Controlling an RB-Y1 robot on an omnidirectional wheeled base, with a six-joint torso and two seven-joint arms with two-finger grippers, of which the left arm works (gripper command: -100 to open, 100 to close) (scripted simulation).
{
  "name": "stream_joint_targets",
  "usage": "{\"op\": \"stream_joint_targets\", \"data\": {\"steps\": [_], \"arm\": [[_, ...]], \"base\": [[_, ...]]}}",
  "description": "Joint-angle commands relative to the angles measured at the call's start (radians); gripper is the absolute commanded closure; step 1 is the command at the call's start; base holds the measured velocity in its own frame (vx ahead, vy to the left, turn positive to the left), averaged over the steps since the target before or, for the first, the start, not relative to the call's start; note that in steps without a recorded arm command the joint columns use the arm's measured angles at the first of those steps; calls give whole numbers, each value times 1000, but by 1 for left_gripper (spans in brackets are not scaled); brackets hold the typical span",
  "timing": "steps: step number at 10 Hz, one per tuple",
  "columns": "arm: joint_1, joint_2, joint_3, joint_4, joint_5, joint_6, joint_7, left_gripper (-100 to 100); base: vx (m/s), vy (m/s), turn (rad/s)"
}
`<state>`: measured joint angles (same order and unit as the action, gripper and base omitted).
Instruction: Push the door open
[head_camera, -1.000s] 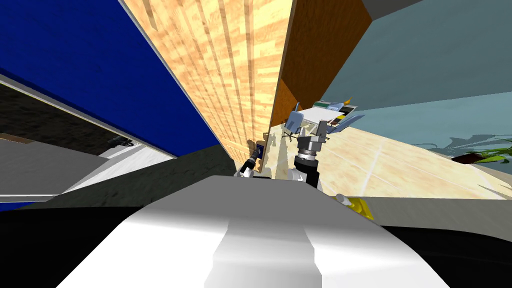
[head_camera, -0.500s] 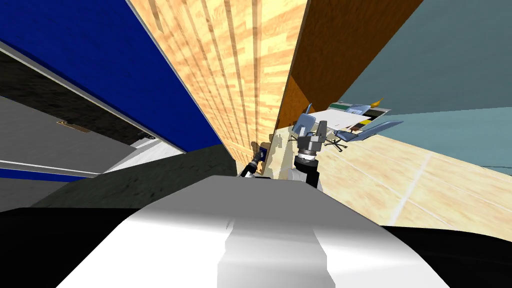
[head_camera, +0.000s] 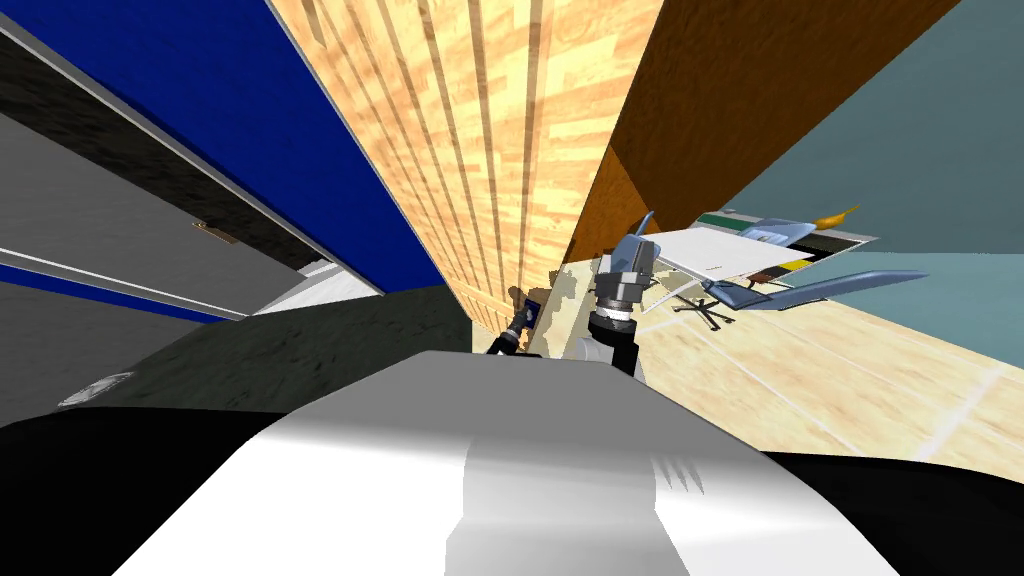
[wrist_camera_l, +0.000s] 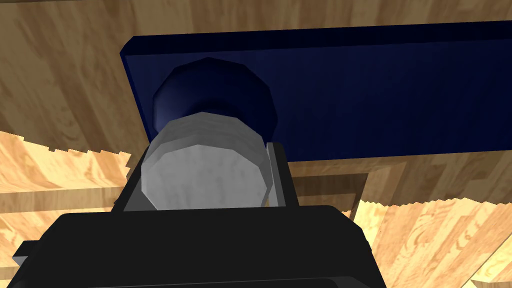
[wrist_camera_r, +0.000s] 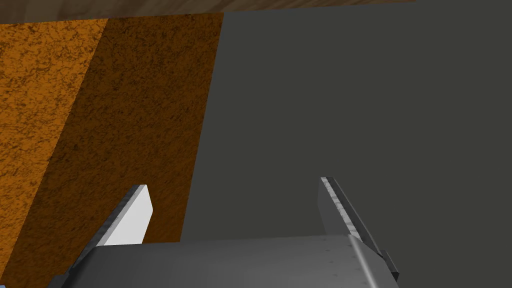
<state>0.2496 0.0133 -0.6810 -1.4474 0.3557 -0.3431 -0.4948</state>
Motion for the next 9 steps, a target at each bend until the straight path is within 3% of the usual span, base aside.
{"op": "stream_joint_targets", "data": {"steps": [1, 3, 5, 7, 9], "arm": [[27, -19, -24, -21, 14, 0, -27, 100], [19, 16, 5, -21, 12, -1, -20, 100], [19, 23, 27, -21, 15, 0, -23, 100], [18, 16, 52, -20, 18, 1, -25, 100], [18, -6, 75, -20, 21, 2, -28, 100]], "base": [[127, -165, 306], [94, -105, 63], [162, -197, 124], [128, -186, 94], [104, -194, 106]]}}
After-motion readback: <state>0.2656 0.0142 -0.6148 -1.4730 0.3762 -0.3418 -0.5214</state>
